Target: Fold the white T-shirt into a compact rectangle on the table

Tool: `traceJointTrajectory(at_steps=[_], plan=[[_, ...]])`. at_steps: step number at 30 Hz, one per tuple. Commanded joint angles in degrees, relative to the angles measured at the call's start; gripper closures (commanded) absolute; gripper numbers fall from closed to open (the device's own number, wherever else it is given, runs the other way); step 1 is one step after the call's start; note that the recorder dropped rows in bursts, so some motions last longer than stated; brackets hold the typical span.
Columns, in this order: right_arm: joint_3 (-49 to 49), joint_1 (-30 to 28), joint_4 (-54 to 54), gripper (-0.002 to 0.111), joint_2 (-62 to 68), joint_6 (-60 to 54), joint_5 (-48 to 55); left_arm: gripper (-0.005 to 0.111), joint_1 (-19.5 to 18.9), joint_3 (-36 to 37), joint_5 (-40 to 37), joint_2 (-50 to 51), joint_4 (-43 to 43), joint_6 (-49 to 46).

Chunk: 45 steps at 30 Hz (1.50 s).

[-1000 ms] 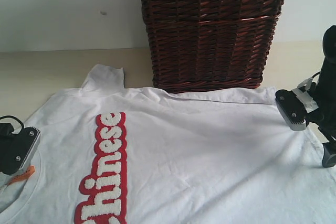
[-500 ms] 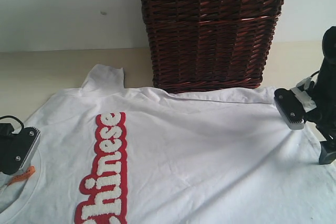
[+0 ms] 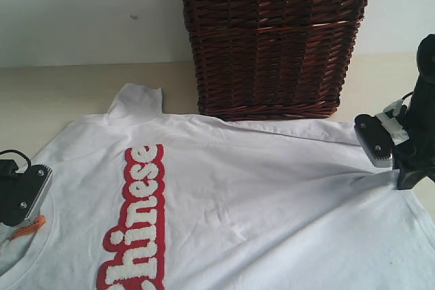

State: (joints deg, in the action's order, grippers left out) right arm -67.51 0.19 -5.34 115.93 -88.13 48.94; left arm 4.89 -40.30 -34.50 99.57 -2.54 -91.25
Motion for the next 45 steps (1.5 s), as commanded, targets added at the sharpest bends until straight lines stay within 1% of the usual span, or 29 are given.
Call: traceJointTrajectory(at_steps=[1, 9, 14, 22, 45], plan=[[0.2, -0.5, 0.6, 0.108, 0.9, 2.2, 1.8, 0.001, -0.2, 1.0, 1.7, 1.8, 0.4, 0.0], [0.2, -0.5, 0.5, 0.108, 0.9, 3.2, 0.4, 0.001, -0.2, 1.0, 1.7, 1.8, 0.4, 0.0], [0.2, -0.5, 0.9, 0.108, 0.9, 9.4, 0.8, 0.001, -0.2, 1.0, 1.7, 1.8, 0.4, 0.0], [0.2, -0.5, -0.4, 0.108, 0.9, 9.3, -1.9, 0.001, -0.2, 1.0, 1.7, 1.8, 0.4, 0.0], [0.2, -0.5, -0.6, 0.108, 0.9, 9.4, -2.0, 0.001, -0.2, 1.0, 1.7, 1.8, 0.4, 0.0]])
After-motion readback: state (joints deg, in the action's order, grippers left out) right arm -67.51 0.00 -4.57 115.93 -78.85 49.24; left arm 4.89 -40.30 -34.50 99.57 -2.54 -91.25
